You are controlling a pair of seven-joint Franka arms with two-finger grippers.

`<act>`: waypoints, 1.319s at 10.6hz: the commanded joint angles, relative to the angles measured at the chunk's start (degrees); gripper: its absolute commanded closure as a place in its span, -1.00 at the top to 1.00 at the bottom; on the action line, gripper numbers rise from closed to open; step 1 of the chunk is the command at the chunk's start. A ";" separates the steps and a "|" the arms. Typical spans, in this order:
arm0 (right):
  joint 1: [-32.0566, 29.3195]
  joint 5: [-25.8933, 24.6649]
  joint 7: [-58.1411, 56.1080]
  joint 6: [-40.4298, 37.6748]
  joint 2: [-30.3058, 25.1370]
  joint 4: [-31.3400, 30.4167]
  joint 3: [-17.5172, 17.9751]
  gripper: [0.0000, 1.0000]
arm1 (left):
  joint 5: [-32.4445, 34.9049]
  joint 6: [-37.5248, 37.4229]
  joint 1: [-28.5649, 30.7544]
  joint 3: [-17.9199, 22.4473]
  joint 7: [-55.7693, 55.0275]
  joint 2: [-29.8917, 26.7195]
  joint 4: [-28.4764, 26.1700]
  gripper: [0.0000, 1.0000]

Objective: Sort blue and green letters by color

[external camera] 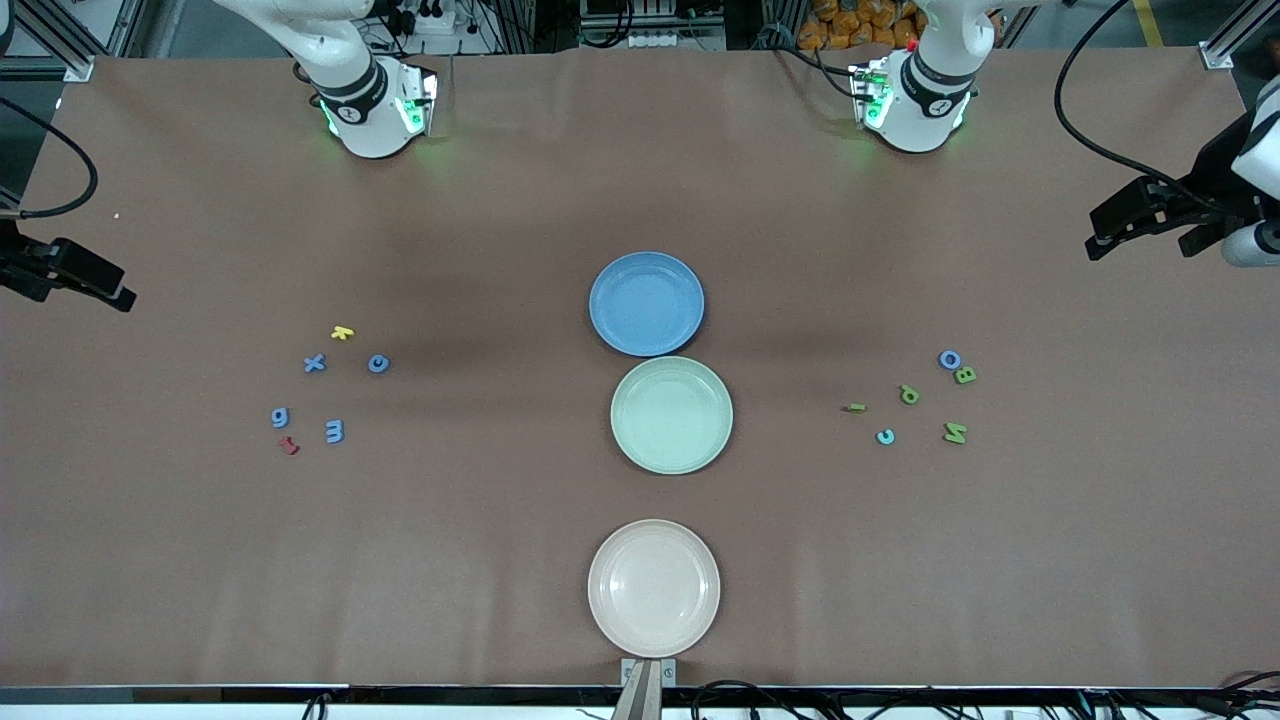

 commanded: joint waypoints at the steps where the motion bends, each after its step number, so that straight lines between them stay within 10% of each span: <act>1: -1.11 0.86 -1.02 -0.62 -1.10 -0.65 0.61 1.00 | -0.54 -0.52 0.28 -0.06 -0.26 -0.35 0.00 1.00; 8: -1.11 0.77 -0.23 -1.50 -0.75 -0.91 0.34 1.00 | -0.63 -0.44 0.28 -0.32 -0.08 2.63 -1.14 1.00; 14: -1.20 1.03 5.80 1.90 -0.92 -8.79 0.60 1.00 | -0.72 20.72 -0.77 -1.90 -0.52 6.50 -15.37 1.00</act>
